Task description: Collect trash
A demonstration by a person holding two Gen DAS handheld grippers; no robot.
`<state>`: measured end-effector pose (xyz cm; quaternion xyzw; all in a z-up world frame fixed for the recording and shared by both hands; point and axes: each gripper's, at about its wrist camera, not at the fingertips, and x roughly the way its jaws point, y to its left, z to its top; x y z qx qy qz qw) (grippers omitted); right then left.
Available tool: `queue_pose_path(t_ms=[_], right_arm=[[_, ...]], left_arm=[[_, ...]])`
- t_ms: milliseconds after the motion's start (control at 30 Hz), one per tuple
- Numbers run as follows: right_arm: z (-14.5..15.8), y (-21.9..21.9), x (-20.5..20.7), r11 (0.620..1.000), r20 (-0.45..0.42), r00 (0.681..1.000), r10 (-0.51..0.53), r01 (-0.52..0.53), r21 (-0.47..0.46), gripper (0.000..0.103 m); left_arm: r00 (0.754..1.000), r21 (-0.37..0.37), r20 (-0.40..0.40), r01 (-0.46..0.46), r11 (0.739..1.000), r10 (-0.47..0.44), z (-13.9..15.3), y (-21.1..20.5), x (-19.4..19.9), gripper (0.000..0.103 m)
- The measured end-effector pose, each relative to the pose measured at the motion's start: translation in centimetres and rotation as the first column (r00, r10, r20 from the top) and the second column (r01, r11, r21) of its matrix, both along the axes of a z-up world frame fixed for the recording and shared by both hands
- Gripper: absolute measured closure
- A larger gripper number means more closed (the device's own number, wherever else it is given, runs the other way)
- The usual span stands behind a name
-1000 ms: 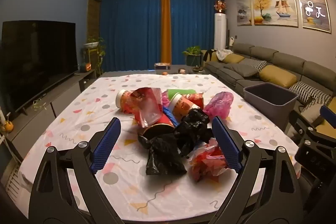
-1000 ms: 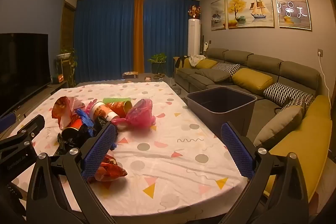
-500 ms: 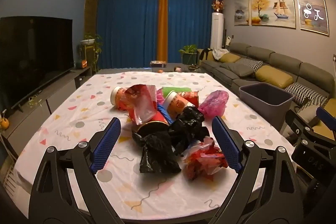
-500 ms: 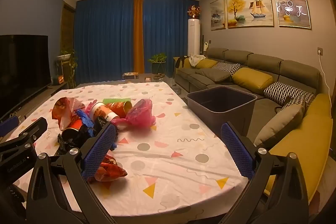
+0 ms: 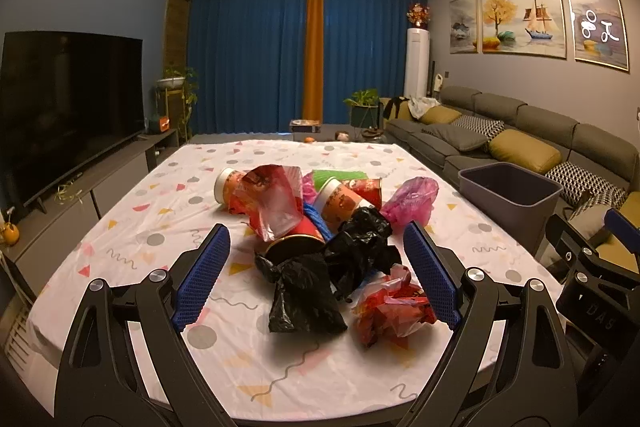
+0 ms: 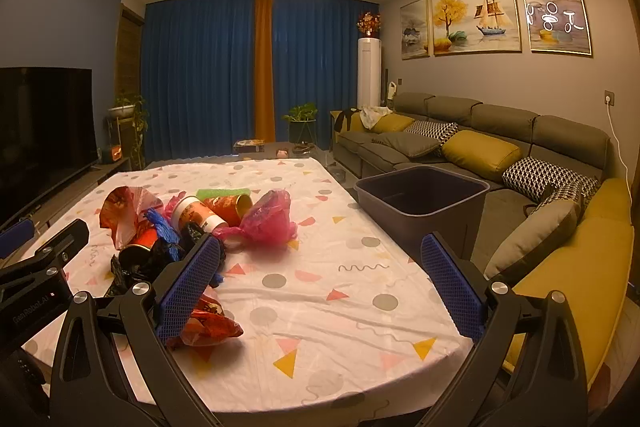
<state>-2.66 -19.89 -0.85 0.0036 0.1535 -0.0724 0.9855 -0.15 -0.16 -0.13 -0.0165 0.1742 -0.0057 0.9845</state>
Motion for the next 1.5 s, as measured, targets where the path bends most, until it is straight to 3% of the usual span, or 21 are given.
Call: queue_pose_path(t_ms=[1500], right_arm=[[-0.31,-0.24,-0.47,1.000,0.035,0.999,0.029,-0.029,0.007,0.005]], left_arm=[[1.000,-0.011,-0.003,0.006,1.000,-0.006,0.04,-0.39,0.29,0.016]])
